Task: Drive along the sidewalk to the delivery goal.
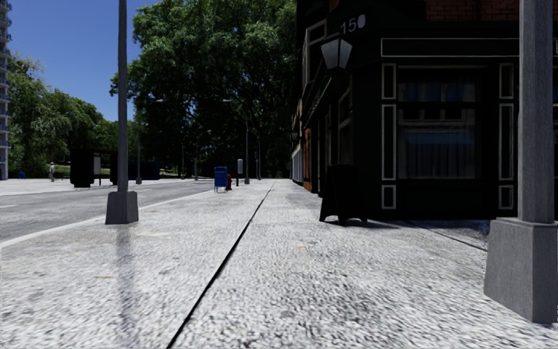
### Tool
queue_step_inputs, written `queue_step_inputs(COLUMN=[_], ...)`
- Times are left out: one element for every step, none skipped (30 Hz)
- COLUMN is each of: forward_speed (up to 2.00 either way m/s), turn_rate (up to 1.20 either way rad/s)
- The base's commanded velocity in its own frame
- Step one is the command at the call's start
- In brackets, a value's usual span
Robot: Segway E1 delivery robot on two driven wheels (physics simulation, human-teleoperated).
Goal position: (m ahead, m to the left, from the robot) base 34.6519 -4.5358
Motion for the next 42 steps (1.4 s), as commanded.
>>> queue_step_inputs(forward_speed=[1.82,1.54,1.24,1.06,1.06,0.99,0.97,0.97,0.97,0.96,0.96,0.96,0.97,0.97,0.98,1.00,1.03,1.04,1.04,1.05,1.05,1.06,1.06,1.06,1.07,1.07,1.08,1.08,1.08,1.08,1.08,1.08,1.08,1.08,1.08,1.13,1.19,1.19,1.24,1.26,1.26,1.31], turn_rate=[0.00,0.00,0.00,0.00,0.00,0.00,0.00,0.00,0.00,0.00,0.00,0.00,0.00,0.00,0.00,0.00,0.00,0.00,0.00,0.00,0.00,0.00,0.00,0.00,0.00,0.00,0.00,0.00,0.00,0.00,0.00,0.00,0.00,0.00,0.00,0.00,0.00,0.00,0.00,0.00,0.00,0.00])
